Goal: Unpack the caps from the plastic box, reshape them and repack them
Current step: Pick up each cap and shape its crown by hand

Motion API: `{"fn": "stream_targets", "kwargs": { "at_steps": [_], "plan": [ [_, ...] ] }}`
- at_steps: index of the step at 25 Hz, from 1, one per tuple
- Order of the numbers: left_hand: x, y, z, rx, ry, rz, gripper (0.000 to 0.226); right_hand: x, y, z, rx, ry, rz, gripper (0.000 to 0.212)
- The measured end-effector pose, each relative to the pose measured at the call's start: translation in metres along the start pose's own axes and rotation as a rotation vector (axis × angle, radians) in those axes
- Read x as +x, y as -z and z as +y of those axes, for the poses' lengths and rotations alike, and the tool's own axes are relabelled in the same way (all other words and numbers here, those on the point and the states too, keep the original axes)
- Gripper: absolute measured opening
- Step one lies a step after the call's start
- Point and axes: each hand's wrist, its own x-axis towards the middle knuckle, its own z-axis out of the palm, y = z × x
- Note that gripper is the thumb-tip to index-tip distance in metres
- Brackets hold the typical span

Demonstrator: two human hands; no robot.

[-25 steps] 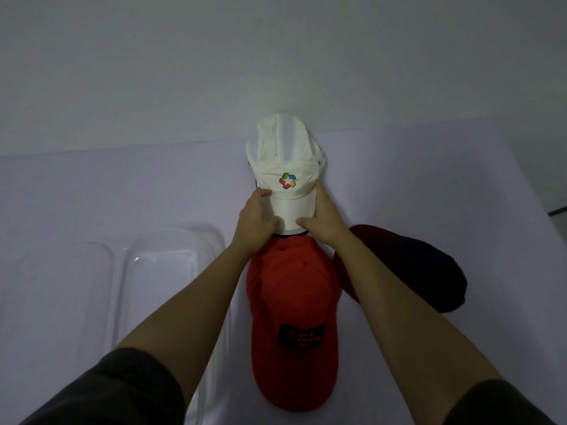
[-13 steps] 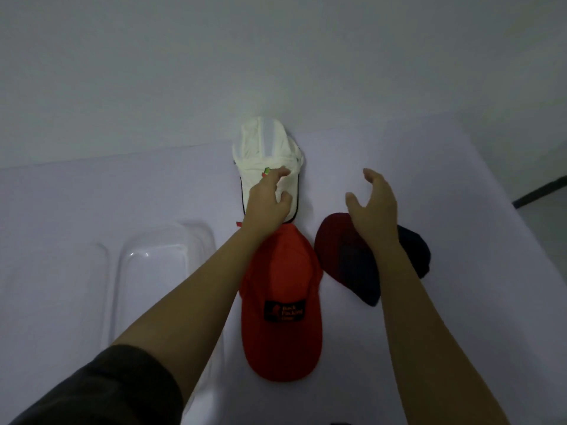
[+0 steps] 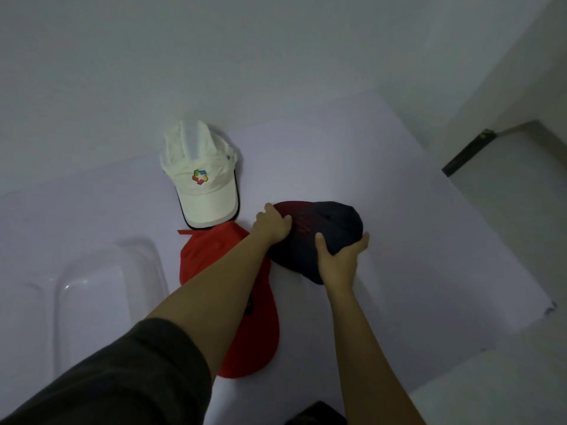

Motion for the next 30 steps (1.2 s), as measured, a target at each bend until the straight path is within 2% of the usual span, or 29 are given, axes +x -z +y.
{"fn": "stream_targets", "kwargs": {
  "at_steps": [3,5,7,9,11,12,14,16,18,21,24,26,28,30],
  "plan": [
    [-0.002,0.006,0.008,-0.076,0.025,0.084,0.067,0.012,0.015,-0.008,0.058,0.048,-0.005,0.102],
    [-0.002,0.014,0.012,-0.229,-0.009,0.152,0.064,0.021,0.024,-0.015,0.097,0.088,-0.014,0.102],
    [-0.002,0.024,0.015,-0.508,-0.044,0.204,0.047,0.028,0.029,-0.023,0.143,0.138,-0.026,0.104],
    [-0.009,0.031,0.019,-0.845,-0.026,0.150,0.033,0.029,0.028,-0.032,0.161,0.198,-0.014,0.105],
    [-0.018,0.032,0.023,-1.113,0.013,0.079,0.033,0.026,0.022,-0.038,0.119,0.231,0.069,0.104],
    [-0.023,0.031,0.025,-1.205,0.030,0.064,0.034,0.025,0.019,-0.040,0.100,0.206,0.120,0.103],
    [-0.035,0.027,0.026,-1.354,0.054,0.024,0.033,0.023,0.013,-0.041,0.148,0.018,0.119,0.099],
    [-0.046,0.018,0.022,-1.456,0.064,-0.038,0.032,0.021,0.013,-0.043,0.317,-0.217,-0.057,0.090],
    [-0.058,0.007,0.016,-1.520,0.085,-0.102,0.032,0.019,0.015,-0.045,0.486,-0.245,-0.191,0.071],
    [-0.069,0.003,0.014,-1.579,0.158,-0.150,0.027,0.018,0.018,-0.050,0.571,-0.102,-0.150,0.048],
    [-0.073,0.015,0.016,-1.549,0.170,-0.148,0.022,0.017,0.025,-0.055,0.510,0.011,-0.206,0.047],
    [-0.074,0.022,0.018,-1.427,0.217,-0.128,0.024,0.019,0.033,-0.058,0.446,0.057,-0.260,0.048],
    [-0.073,0.025,0.021,-1.288,0.293,-0.047,0.030,0.020,0.037,-0.062,0.374,0.017,-0.259,0.050],
    [-0.074,0.024,0.026,-1.203,0.301,0.121,0.039,0.014,0.033,-0.067,0.417,-0.212,-0.240,0.052]
  ]
}}
